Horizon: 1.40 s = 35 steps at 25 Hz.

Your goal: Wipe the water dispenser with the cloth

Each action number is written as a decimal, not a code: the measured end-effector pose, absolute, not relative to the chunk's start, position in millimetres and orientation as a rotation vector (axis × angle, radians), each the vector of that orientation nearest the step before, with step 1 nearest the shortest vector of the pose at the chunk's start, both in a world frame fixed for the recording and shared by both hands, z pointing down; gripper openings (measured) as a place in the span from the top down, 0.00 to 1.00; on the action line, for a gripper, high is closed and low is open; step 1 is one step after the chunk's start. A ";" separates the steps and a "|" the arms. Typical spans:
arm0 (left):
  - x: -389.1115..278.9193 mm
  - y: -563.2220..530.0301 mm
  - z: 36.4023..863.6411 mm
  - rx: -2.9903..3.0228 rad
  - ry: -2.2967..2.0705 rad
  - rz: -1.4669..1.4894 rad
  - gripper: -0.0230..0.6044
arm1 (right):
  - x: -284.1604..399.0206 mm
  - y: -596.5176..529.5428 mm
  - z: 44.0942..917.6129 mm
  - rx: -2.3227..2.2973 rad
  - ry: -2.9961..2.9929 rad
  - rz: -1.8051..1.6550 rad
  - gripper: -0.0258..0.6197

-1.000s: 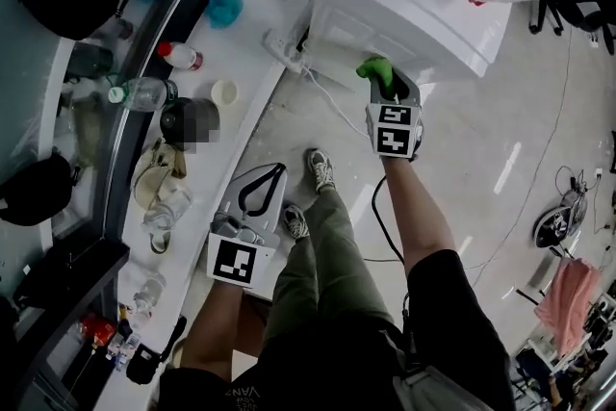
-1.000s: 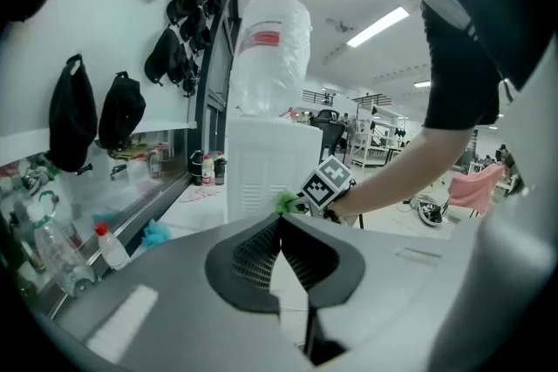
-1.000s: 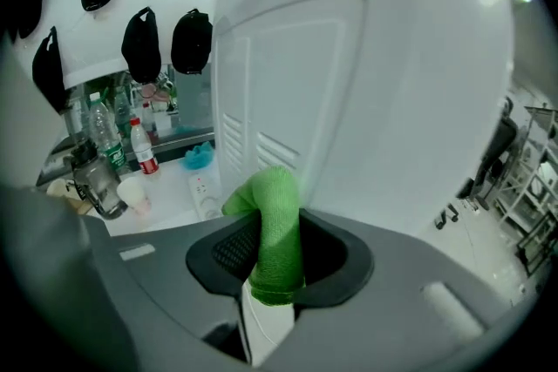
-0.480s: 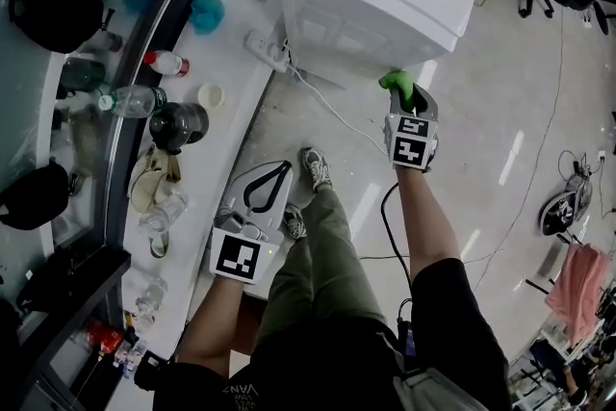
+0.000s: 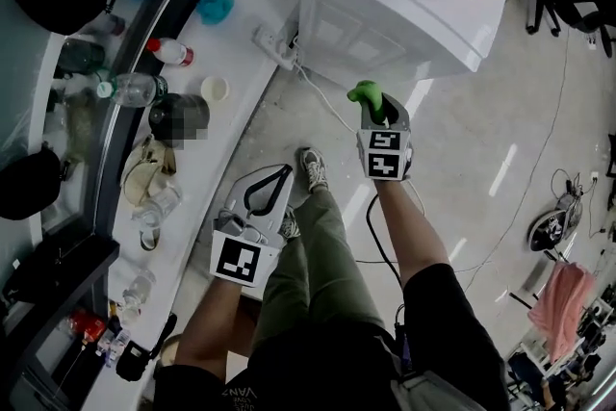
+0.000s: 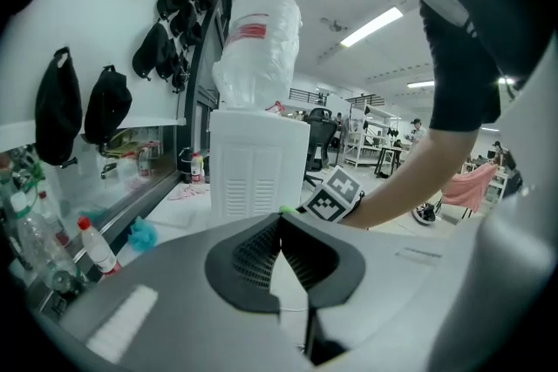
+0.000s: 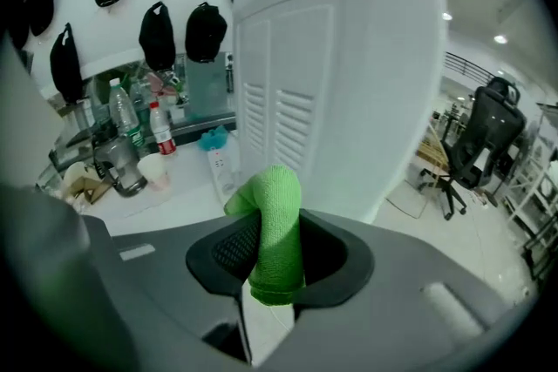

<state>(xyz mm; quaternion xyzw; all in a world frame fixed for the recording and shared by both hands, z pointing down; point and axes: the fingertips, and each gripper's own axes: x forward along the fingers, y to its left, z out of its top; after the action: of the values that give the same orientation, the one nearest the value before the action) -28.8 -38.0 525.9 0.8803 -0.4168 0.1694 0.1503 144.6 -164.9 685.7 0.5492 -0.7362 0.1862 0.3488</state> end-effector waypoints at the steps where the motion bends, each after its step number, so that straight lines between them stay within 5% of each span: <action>1: -32.9 -39.6 528.5 2.522 -1.208 0.485 0.96 | 129.0 -169.2 690.9 1.387 -1.926 0.475 0.78; 9: -85.9 -57.1 552.3 2.397 -1.373 0.469 0.96 | 19.5 -227.8 725.1 1.209 -2.044 0.396 0.78; 17: -123.4 -77.8 561.2 2.356 -1.494 0.423 0.96 | -17.2 -282.3 746.2 1.193 -2.024 0.276 0.78; 25: -128.1 -79.6 566.9 2.384 -1.469 0.445 0.96 | -8.5 -290.0 750.2 1.273 -1.969 0.335 0.78; 35: -88.1 -64.6 553.6 2.505 -1.311 0.478 0.96 | 99.2 -237.0 735.2 1.435 -1.821 0.422 0.78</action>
<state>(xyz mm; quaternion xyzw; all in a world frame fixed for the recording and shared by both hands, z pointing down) -88.1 -64.6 553.6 0.8654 -0.4529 0.1651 0.1369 99.2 -237.0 735.2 0.5627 -0.7139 0.1654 0.3826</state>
